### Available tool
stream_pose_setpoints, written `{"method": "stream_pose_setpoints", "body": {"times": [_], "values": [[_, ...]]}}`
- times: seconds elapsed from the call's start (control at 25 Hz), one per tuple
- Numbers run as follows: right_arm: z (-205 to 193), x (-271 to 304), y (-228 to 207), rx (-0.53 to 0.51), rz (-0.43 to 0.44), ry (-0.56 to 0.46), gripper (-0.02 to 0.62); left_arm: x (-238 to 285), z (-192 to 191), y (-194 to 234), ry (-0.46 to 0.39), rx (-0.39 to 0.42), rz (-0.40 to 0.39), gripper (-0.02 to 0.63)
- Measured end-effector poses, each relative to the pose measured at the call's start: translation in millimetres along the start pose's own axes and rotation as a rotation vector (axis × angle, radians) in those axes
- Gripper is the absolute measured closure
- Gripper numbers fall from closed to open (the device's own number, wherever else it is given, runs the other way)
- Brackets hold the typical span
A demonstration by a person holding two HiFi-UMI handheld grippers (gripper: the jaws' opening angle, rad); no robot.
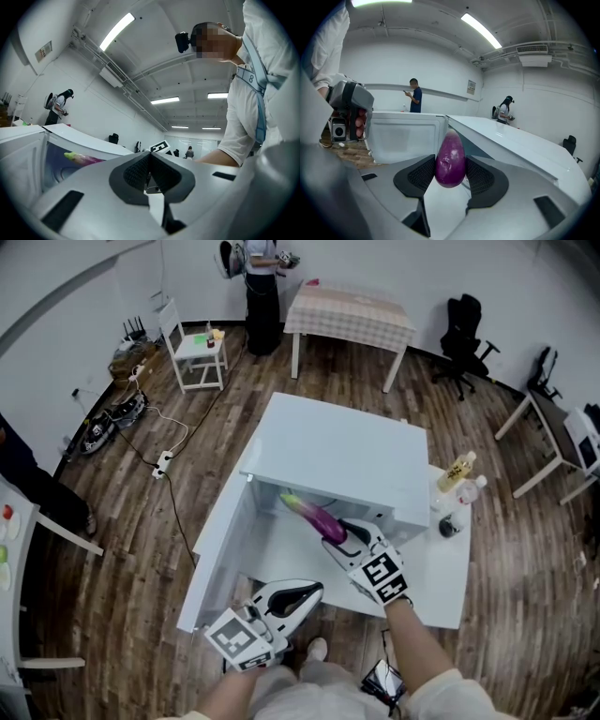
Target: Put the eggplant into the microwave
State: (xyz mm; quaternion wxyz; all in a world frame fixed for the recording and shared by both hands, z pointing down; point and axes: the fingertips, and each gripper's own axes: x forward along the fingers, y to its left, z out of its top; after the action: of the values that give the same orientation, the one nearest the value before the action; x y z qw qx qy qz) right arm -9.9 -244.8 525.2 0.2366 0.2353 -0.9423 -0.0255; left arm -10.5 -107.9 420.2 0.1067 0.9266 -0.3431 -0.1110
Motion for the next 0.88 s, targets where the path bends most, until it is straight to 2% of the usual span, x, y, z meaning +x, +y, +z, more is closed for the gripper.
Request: {"method": "stream_pose_setpoints", "body": {"times": [0.44, 0.68, 0.88], "values": [[-22, 25, -8, 0.06, -0.023, 0.001, 0.37, 8, -10, 17, 0.006, 0.015, 0.003, 0.606], [-38, 41, -13, 0.11, -0.056, -0.006, 0.37, 7, -40, 44, 0.061, 0.038, 0.039, 0.606], [-56, 56, -19, 0.133, -0.07, 0.013, 0.37, 13, -60, 73, 0.06, 0.032, 0.083, 0.606]]}}
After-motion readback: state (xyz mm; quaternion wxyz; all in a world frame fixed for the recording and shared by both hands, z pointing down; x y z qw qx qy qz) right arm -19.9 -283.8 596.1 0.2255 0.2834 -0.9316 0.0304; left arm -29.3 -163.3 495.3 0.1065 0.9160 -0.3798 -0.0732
